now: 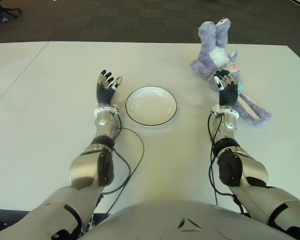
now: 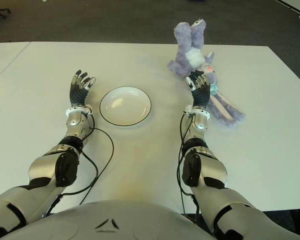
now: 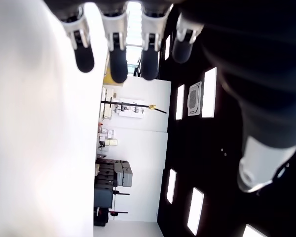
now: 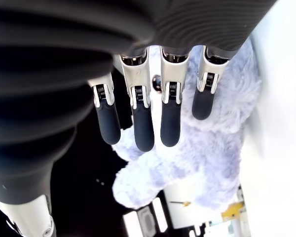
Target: Put the doll into the plate.
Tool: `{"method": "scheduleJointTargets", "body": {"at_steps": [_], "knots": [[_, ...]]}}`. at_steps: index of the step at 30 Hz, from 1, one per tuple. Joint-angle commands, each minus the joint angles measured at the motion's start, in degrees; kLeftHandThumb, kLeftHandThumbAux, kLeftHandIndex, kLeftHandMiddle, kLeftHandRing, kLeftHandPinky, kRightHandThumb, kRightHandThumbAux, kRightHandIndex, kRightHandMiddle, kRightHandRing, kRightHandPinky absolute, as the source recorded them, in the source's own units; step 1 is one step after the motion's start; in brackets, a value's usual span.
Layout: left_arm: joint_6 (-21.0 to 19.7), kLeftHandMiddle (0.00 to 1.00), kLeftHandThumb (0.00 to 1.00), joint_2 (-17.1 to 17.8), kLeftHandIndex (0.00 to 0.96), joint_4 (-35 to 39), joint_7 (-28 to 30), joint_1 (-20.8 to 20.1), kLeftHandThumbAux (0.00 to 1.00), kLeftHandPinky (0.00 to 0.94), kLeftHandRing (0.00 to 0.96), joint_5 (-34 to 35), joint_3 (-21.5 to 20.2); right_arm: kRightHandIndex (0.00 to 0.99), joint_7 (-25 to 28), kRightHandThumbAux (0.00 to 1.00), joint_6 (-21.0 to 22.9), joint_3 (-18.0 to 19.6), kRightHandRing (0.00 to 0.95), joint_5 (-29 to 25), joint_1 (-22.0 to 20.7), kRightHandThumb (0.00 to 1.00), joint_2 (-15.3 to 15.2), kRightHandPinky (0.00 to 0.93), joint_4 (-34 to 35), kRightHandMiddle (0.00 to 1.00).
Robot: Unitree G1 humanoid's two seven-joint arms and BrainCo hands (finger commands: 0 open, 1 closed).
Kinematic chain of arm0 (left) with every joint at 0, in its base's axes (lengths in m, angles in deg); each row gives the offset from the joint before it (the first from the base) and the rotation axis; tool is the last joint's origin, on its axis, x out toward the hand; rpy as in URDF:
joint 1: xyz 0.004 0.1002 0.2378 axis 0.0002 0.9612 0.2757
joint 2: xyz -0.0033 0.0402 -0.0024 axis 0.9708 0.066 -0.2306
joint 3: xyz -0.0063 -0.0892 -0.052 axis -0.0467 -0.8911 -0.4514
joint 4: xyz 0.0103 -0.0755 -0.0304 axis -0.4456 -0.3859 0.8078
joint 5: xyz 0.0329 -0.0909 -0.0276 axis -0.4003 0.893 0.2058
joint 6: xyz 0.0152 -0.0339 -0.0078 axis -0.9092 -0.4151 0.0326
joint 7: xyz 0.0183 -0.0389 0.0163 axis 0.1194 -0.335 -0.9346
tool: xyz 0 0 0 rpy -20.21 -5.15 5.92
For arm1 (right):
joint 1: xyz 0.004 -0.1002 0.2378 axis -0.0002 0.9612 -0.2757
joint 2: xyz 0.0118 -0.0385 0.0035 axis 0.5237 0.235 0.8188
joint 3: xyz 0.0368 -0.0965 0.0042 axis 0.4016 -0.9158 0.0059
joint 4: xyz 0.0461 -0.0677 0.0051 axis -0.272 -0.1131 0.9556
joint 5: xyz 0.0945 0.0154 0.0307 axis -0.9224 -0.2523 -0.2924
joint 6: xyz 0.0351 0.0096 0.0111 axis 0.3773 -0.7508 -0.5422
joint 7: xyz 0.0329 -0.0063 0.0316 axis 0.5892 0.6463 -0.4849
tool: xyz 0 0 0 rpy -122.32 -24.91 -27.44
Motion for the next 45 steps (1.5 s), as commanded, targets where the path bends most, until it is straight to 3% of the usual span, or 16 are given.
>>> {"method": "scheduleJointTargets", "body": {"at_steps": [1,12,19,24,45], "knots": [[-7.7,0.167,0.021,-4.0,0.112,-7.1,-0.7,10.6,0.680,0.161,0.160,1.0,-0.4,0.266,2.5,0.757,-2.1,2.4,0.230,-5.2,5.4,0.086,7.7,0.204,-3.9,0.269],[-7.0,0.175,0.022,-4.4,0.130,-7.1,-0.8,10.3,0.671,0.165,0.166,1.3,-0.6,0.229,4.4,0.773,-4.6,2.1,0.189,-7.5,-0.2,0.050,7.6,0.167,-0.9,0.231],[-8.1,0.172,0.042,-4.4,0.124,-7.1,-0.8,10.0,0.683,0.185,0.172,1.4,-0.7,0.208,6.1,0.777,-5.1,2.0,0.165,-8.5,-1.6,0.015,7.2,0.146,-0.3,0.209],[-8.7,0.168,0.045,-4.5,0.121,-7.2,-0.3,10.0,0.685,0.168,0.165,1.9,-1.3,0.184,6.4,0.796,-7.9,0.9,0.140,-7.9,-3.9,0.010,7.6,0.136,1.2,0.180],[-9.2,0.182,0.044,-4.4,0.132,-7.2,-0.3,9.5,0.691,0.180,0.176,2.3,-1.3,0.163,7.8,0.816,-6.3,0.7,0.162,-8.6,-6.8,0.187,5.7,0.169,-0.2,0.185]]}}
